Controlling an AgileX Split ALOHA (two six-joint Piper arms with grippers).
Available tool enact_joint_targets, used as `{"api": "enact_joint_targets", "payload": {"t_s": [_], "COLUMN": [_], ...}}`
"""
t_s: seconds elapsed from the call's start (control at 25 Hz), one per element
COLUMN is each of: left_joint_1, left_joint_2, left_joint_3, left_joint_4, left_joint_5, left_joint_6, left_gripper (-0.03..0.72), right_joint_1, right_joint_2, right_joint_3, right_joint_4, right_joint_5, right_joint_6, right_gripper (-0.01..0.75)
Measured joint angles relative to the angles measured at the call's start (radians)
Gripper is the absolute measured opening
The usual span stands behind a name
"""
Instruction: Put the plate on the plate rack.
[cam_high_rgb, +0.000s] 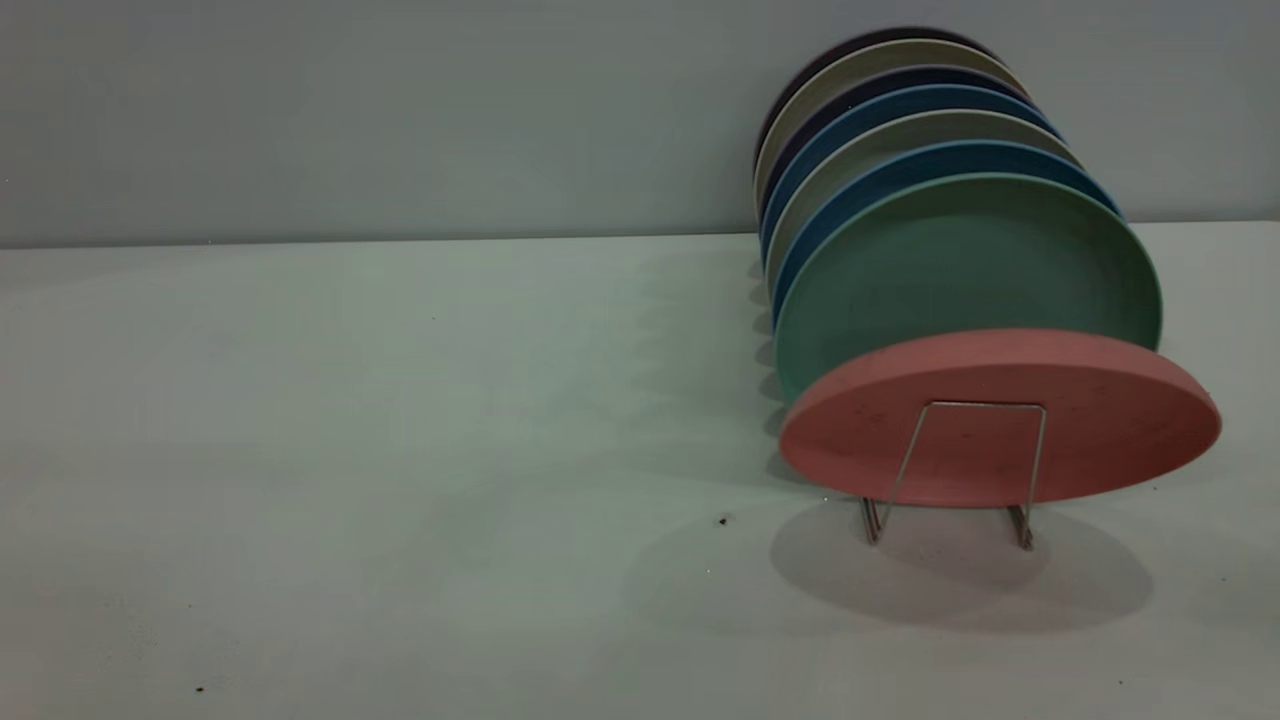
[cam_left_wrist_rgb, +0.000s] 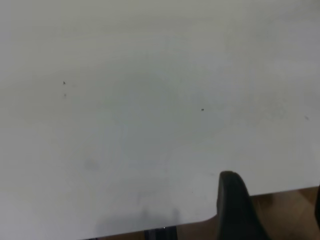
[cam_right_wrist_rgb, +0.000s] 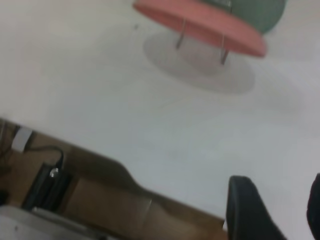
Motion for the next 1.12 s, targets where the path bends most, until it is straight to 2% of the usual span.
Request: {"api": "enact_joint_targets", "payload": {"t_s": [0.36,0.56,1.12], "left_joint_1": [0.0,0.0,0.0], "left_joint_2": [-0.127,-0.141,-0.141], "left_joint_3": [0.095,0.101,0.123], "left_joint_4": [0.032,0.079,0.078], "left_joint_5": [0.015,0.031,0.071], "left_joint_6": [0.0,-0.022,-0.081], "left_gripper": [0.417,0.417,0.417], "right_joint_1": [0.0,0.0,0.0], "right_joint_2": [-0.01,-0.04,-0.045], "right_joint_3": [0.179,0.193,0.217], "right_joint_4": [-0.058,-0.059,-0.083], "right_joint_5": [-0.07,-0.124,-0.114], "right_joint_6": [-0.035,-0.035,-0.031], "right_gripper": [0.316,0.316,0.316]}}
